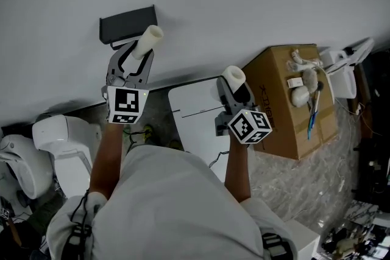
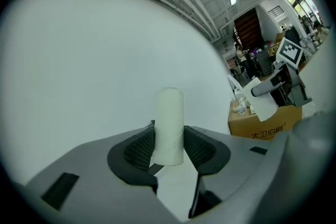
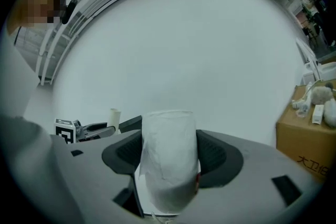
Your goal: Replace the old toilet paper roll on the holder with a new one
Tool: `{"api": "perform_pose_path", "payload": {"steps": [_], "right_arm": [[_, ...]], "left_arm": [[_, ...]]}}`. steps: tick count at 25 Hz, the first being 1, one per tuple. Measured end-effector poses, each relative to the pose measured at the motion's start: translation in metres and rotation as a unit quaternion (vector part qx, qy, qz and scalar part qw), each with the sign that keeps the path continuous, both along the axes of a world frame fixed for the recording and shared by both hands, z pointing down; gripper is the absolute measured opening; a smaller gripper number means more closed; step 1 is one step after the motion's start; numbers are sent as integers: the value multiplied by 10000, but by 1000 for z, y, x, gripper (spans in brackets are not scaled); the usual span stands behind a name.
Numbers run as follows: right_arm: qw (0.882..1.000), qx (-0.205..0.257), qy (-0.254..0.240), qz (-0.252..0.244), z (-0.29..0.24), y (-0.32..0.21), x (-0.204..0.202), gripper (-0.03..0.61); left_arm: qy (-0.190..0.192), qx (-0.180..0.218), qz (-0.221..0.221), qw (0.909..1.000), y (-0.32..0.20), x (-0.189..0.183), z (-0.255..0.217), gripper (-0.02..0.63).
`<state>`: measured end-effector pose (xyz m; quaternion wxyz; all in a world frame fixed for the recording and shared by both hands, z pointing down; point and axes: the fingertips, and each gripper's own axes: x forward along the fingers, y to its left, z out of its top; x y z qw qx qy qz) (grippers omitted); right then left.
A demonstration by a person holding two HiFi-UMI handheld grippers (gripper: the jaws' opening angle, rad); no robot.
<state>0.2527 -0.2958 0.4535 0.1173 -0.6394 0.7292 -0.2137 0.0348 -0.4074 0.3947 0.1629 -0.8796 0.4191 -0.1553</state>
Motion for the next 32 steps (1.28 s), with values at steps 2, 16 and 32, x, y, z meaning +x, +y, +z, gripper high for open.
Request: {"api": "perform_pose_path", "payload": {"steps": [2,16,32], "right_arm": [[9999,26,-1,-131,-3,-4,-9,302],[9932,160,39,-1156,-12,-28,-95,302],[9848,234,-340,-1687,-19,-53,-163,302]], "left_arm": [[96,32,-159,9998,2,-16,-4,196],[1059,195,-1273,9860,39,-142,-32,195],[1180,274,-1971,9729,57,-219,-34,195]]}}
